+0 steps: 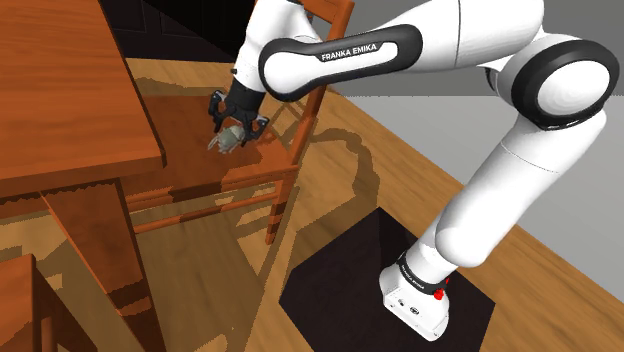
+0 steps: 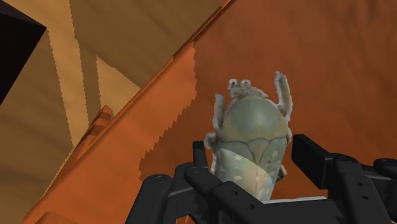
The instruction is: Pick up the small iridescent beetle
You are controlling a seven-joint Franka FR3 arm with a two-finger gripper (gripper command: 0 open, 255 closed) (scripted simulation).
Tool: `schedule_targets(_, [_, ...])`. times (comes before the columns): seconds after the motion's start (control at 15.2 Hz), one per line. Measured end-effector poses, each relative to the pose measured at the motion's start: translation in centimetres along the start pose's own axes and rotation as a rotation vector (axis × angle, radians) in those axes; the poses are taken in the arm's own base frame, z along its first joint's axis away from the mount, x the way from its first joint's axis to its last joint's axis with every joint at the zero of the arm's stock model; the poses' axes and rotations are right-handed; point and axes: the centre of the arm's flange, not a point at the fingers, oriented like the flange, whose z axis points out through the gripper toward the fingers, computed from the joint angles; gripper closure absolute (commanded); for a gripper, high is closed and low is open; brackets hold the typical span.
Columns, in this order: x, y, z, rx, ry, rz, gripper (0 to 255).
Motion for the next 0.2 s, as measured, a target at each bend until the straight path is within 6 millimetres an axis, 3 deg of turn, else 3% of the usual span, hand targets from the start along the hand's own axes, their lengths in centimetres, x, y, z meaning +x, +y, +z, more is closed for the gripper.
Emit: schedule_targets(0.2, [-0.02,-0.34,-1.28,0.000,0.000,0.000,255])
